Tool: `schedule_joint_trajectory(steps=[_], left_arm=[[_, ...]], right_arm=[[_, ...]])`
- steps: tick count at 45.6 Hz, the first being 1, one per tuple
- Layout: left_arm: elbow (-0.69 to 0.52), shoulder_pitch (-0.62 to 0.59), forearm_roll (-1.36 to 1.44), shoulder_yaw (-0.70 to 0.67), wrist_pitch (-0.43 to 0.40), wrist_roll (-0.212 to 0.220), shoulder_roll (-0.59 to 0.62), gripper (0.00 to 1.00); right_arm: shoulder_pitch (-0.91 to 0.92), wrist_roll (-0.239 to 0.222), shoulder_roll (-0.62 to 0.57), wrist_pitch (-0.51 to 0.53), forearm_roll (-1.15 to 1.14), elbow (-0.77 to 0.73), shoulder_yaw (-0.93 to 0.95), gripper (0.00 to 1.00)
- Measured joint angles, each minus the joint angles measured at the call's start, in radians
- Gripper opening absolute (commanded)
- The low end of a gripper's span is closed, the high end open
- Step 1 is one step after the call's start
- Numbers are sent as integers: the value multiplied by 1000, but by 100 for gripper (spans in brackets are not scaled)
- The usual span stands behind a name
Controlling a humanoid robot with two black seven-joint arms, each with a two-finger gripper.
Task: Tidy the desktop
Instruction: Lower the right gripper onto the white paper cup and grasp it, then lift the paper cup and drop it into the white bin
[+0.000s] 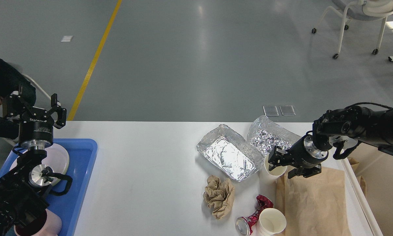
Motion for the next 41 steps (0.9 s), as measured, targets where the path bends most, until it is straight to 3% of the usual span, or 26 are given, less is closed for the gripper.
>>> schedule_joint_trajectory(steps=[2, 3, 31, 41], left_arm=[[0, 0, 0, 0, 0, 0, 0, 97], [0, 0, 0, 0, 0, 0, 0, 97], [0, 0, 0, 0, 0, 0, 0, 97], [0, 0, 0, 0, 0, 0, 0, 97]], right_arm=[[-3, 0, 1, 0, 0, -1, 5, 1], [-4, 0, 2, 2, 0, -1, 7, 0], [21, -32, -6, 28, -1, 7, 4, 0], [93, -32, -46, 121, -1, 9, -16, 0]])
